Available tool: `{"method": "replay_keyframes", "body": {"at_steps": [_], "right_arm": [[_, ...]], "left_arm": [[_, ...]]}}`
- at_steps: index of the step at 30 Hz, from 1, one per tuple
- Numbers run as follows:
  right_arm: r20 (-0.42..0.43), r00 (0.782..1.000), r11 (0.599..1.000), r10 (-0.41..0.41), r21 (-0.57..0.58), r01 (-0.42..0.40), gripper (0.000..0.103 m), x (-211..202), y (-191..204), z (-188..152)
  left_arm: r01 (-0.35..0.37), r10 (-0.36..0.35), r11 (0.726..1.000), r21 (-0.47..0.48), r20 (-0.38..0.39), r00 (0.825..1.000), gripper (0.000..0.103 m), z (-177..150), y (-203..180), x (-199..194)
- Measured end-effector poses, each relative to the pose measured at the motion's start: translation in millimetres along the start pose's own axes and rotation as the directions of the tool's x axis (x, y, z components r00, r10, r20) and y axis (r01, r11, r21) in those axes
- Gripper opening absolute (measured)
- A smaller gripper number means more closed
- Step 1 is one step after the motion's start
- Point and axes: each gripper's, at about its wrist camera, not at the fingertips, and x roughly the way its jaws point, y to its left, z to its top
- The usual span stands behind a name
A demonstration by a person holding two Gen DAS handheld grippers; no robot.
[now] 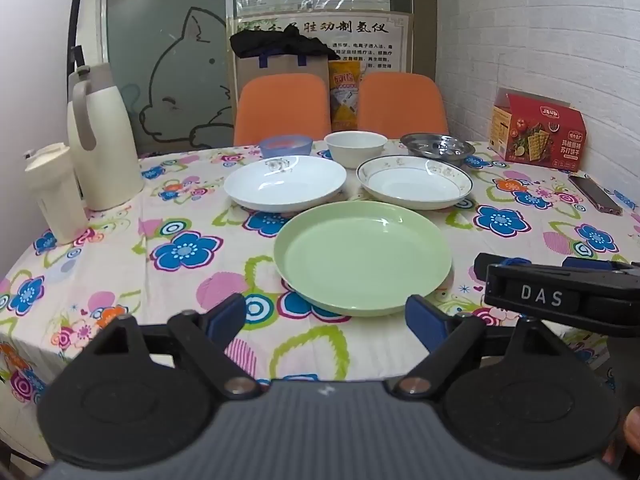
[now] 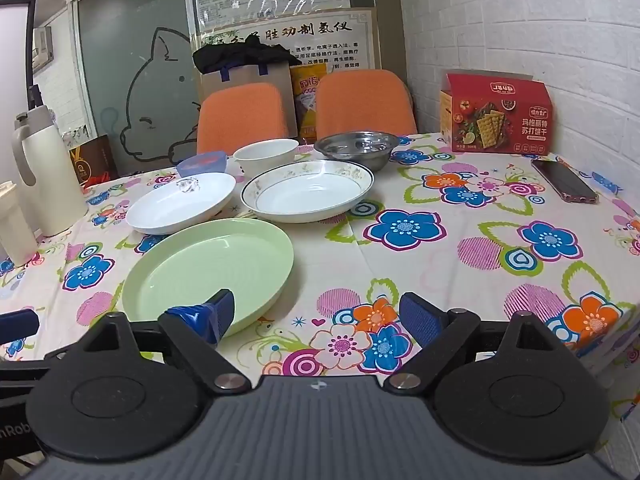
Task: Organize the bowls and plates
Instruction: 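Move the left tool toward the rim of the light green plate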
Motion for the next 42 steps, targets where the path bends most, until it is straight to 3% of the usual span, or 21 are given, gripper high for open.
{"method": "replay_keyframes", "body": {"at_steps": [31, 42], "right_arm": [[0.006, 1.000, 1.000, 0.003, 0.001, -0.003, 0.077, -1.6, 3.2, 2.0], [0.008, 1.000, 1.000, -0.005, 0.025, 0.005, 0.077, 5.5, 1.4, 7.3]], "left_arm": [[0.023, -0.023, 0.999, -0.031, 0.021, 1.000, 0.088, 4.0, 5.0, 0.3], [-0.004, 0.004, 0.999, -0.043, 0.007, 1.000, 0.088, 13.3, 15.3, 14.4]]}}
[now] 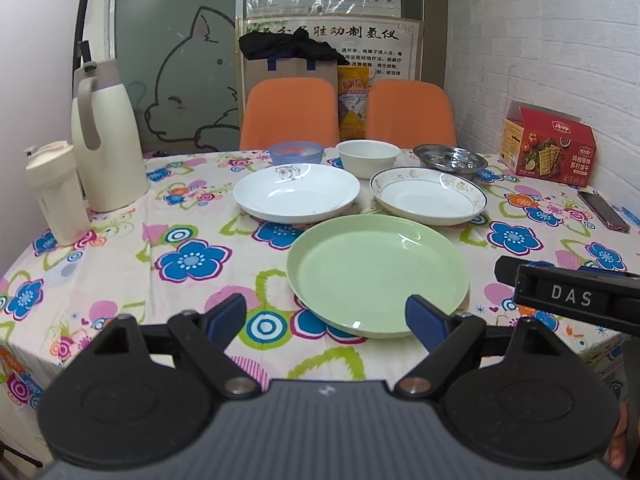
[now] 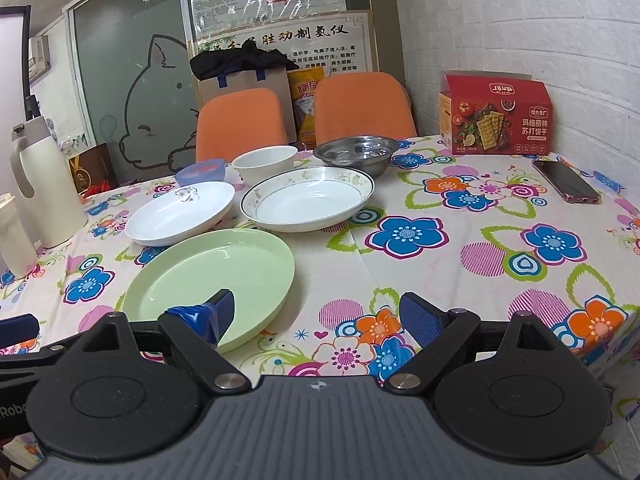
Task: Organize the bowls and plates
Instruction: 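Move the left tool toward the rim of the light green plate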
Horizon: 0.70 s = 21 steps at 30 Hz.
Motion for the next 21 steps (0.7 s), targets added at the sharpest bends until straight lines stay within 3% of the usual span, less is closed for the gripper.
{"method": "replay_keyframes", "body": {"at_steps": [21], "right_arm": [[-0.039, 0.998, 0.998, 0.048, -0.037, -0.050, 0.077, 28.7, 17.2, 6.9]], "left_arm": [[-0.007, 0.005, 0.998, -0.060, -0.041, 0.999, 0.088, 12.3, 24.0, 27.8]]}}
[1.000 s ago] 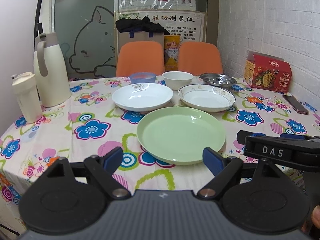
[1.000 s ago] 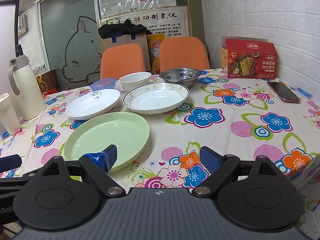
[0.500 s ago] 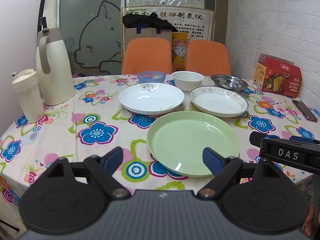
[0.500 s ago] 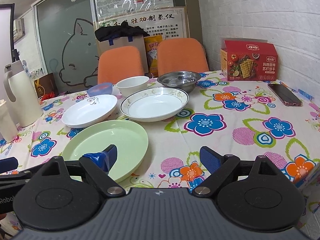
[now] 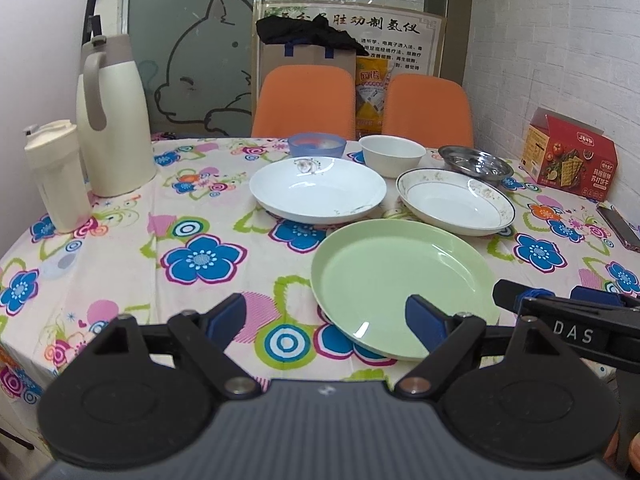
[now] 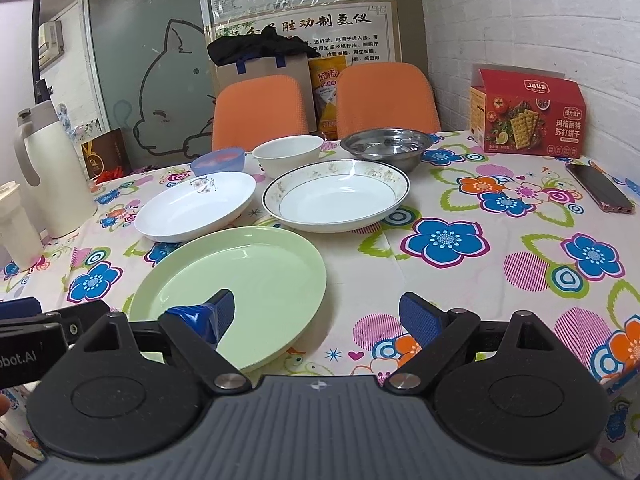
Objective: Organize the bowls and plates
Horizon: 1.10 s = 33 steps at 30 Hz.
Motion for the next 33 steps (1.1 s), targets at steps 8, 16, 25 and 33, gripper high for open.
{"method": "replay_keyframes", "body": {"at_steps": [8, 16, 25, 33], "right_arm": [[-0.013, 1.000, 1.000, -0.002, 0.012, 0.002, 0.077, 9.6, -1.2, 7.7], [-0.062, 0.998, 1.000, 0.001, -0.004, -0.002, 0.077, 34.6, 0.6, 20.1], [-0.121, 0.993, 1.000, 0.005, 0.000, -0.005, 0.077, 61.0, -5.5, 25.2], [-0.154, 0.988, 0.999, 0.033, -0.004, -0.034, 0.077, 72.9, -4.1, 26.3]], "left_arm": [[-0.011, 0.012, 1.000, 0.016, -0.029, 1.000, 0.088, 13.9, 1.4, 20.9], [-0.025, 0.026, 1.000, 0.016, -0.089, 0.996, 0.088, 29.3, 9.7, 50.2], [-0.049, 0.050, 0.999, 0.011, -0.140, 0.989, 0.088, 39.0, 17.2, 78.4], [0.001, -0.003, 1.000, -0.010, -0.198, 0.980, 0.088, 38.2, 25.2, 98.4]]}}
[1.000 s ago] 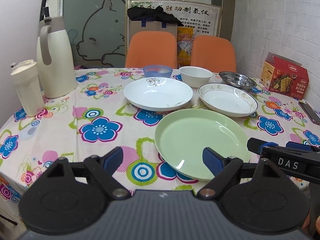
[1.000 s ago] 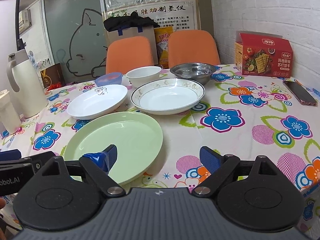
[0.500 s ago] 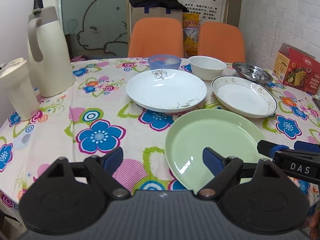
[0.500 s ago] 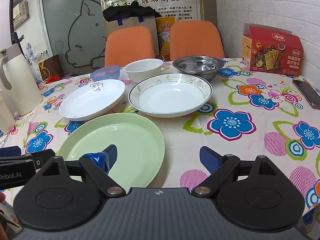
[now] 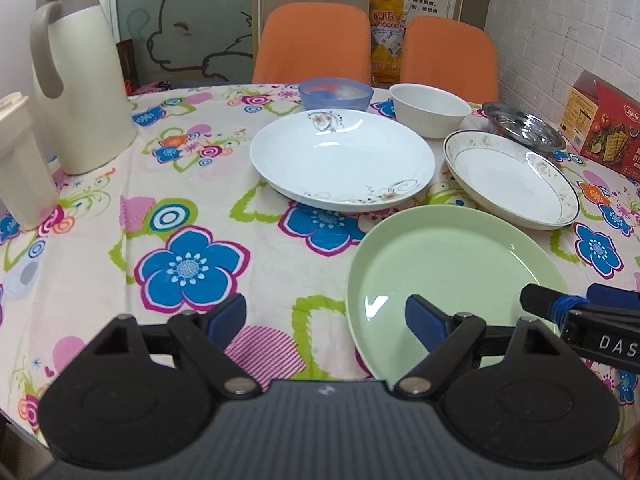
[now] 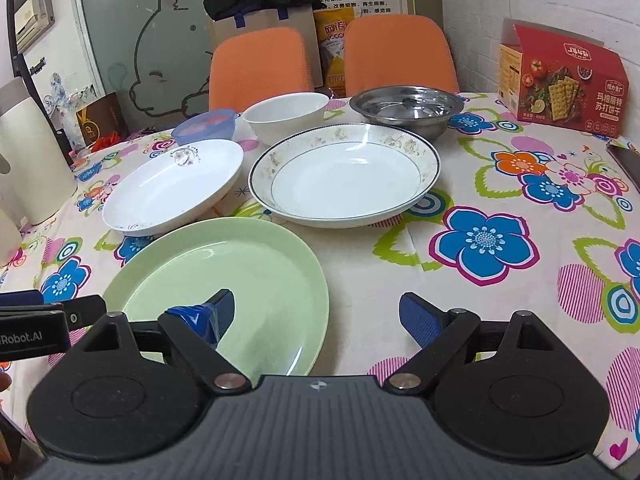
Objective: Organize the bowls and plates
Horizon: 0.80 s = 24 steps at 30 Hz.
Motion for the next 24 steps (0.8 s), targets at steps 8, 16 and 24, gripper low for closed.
{"method": "replay_keyframes", "body": {"at_steps": [8, 16, 24], "right_arm": [[-0.025, 0.999, 0.999, 0.035, -0.038, -0.036, 0.077, 16.8, 7.9, -4.4], [0.020, 0.999, 0.988, 0.038, -0.148, -0.034, 0.079, 17.3, 15.9, -16.8], [0.035, 0.997, 0.982, 0.068, -0.181, -0.061, 0.075, 18.3, 23.2, -17.7]], "left_arm": [[0.024, -0.023, 1.000, 0.007, -0.035, 0.999, 0.084, -3.5, -2.1, 23.0], [0.034, -0.032, 0.998, 0.053, -0.023, 0.999, 0.079, -3.7, -6.6, 24.4], [0.072, -0.074, 0.992, 0.105, 0.016, 0.997, 0.043, -8.3, -16.7, 18.1]]}}
